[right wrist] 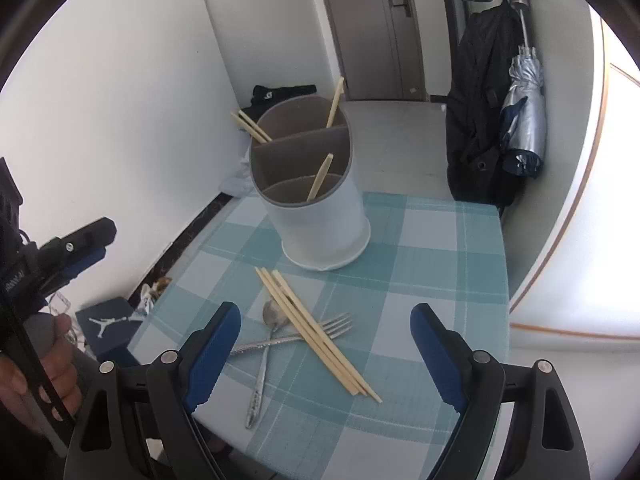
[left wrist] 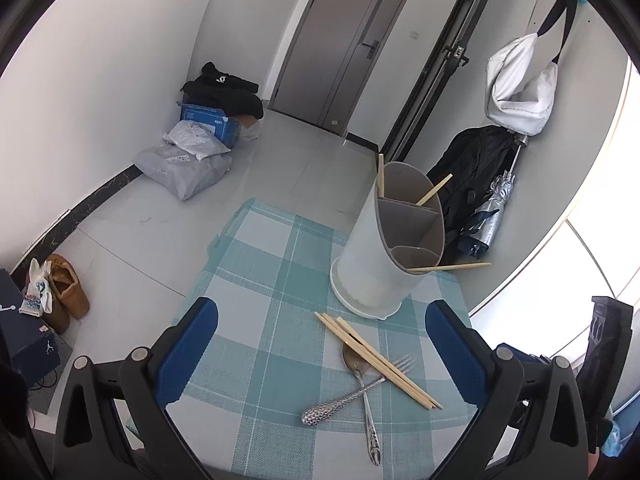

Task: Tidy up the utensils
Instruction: 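Lower the right gripper onto the loose chopsticks and pinch one chopstick, then lift the chopstick with the right gripper while the left gripper moves toward the spoon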

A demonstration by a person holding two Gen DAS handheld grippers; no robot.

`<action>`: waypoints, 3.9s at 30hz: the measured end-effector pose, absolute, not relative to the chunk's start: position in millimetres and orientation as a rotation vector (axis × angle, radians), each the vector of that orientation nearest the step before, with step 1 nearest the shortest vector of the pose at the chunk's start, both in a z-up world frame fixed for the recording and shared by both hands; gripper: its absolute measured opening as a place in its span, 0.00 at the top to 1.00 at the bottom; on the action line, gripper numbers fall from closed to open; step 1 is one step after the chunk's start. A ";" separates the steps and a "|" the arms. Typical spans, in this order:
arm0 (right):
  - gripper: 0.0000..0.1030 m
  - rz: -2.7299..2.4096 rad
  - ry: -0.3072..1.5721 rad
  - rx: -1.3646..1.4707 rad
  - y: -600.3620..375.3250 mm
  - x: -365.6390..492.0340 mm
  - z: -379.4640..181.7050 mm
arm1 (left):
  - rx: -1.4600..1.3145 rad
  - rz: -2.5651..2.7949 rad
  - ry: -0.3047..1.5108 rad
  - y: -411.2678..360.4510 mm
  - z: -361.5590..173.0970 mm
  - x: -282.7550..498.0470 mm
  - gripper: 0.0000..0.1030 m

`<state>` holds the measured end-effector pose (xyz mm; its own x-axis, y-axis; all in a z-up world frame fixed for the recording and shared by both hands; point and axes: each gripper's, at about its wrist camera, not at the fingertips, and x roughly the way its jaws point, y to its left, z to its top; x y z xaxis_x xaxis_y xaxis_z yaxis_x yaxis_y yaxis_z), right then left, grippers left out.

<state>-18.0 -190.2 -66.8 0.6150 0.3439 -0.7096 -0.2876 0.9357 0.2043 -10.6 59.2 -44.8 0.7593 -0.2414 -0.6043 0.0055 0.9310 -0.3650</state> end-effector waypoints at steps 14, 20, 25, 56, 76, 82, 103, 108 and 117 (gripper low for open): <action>0.50 0.427 1.013 -0.062 -130.7 41.6 -124.7 | -0.384 -0.096 0.802 76.7 -63.9 -1.8 0.01; 0.67 0.424 1.045 -0.115 -114.0 57.0 -144.2 | -0.400 -0.129 0.840 75.2 -70.5 3.9 0.01; 0.76 0.422 1.049 -0.128 -115.4 61.9 -153.5 | -0.421 -0.133 0.871 76.5 -74.5 8.9 0.01; 0.96 0.416 1.064 -0.146 -119.3 40.3 -128.7 | -0.479 -0.112 0.925 80.8 -79.9 17.8 0.01; 0.91 0.440 1.095 -0.046 -163.8 36.2 -131.5 | -0.417 -0.088 0.960 64.6 -87.6 16.6 0.01; 0.86 0.409 1.082 -0.154 -134.4 48.5 -143.2 | -0.404 -0.084 0.977 64.9 -91.9 17.1 0.01; 0.94 0.364 0.911 0.257 -211.6 54.9 -116.2 | -0.502 -0.337 1.299 29.1 -142.7 4.6 0.05; 0.94 0.366 0.827 0.460 -242.7 56.4 -107.3 | -0.503 -0.325 1.283 20.7 -141.9 8.1 0.07; 0.94 0.359 0.705 0.541 -255.3 47.7 -92.1 | -0.219 -0.290 1.186 -21.7 -124.5 23.4 0.10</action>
<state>47.7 -255.3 -92.1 0.7107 0.4826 -0.5119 -0.1300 0.8051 0.5787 23.4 -21.7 -124.5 0.3451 -0.3356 -0.8765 0.1072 0.9419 -0.3184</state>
